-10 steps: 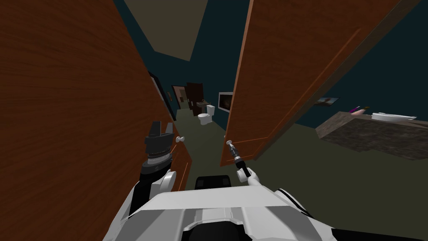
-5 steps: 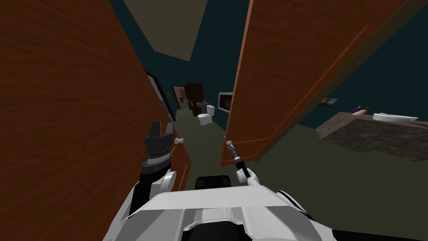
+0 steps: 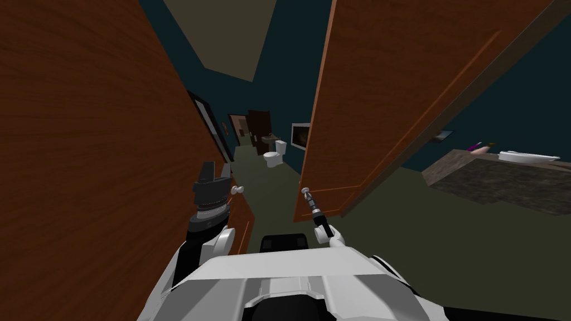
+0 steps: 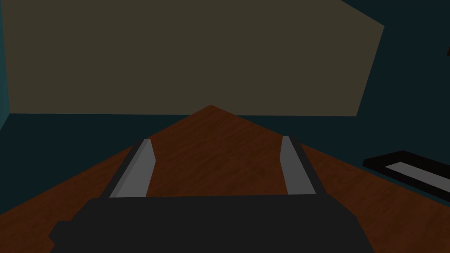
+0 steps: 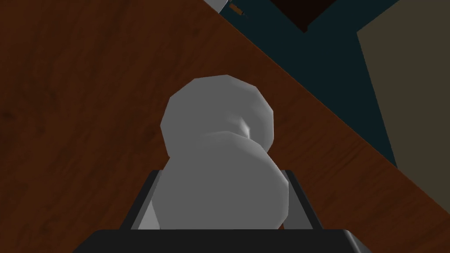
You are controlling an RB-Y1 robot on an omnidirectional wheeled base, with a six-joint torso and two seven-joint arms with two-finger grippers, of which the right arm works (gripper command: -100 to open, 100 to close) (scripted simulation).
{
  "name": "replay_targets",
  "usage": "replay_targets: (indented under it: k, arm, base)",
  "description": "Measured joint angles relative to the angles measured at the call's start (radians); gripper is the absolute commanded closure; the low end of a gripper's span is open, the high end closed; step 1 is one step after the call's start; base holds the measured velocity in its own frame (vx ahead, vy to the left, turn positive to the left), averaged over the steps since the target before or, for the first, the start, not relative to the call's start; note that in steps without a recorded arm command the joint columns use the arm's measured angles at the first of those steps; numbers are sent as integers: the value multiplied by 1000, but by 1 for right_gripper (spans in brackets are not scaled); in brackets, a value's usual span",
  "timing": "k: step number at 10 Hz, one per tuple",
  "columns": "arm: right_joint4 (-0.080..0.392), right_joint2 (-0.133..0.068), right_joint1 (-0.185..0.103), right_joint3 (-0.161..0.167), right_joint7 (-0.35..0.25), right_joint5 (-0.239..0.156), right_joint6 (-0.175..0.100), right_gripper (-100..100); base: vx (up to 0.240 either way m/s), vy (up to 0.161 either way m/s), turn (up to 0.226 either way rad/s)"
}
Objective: Push the door open
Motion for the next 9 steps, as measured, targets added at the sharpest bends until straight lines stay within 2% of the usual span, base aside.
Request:
replay_targets:
  k: [2, 6, 9]
  arm:
    - [-23, 2, 11, 0, -42, -12, 9, 100]
    - [-14, 14, 11, 1, -139, -39, -2, 100]
    - [-34, 18, 23, 1, -212, -60, 2, 100]
  base:
    - [47, 3, -4]
    - [60, 1, -7]
    - [56, -1, -6]
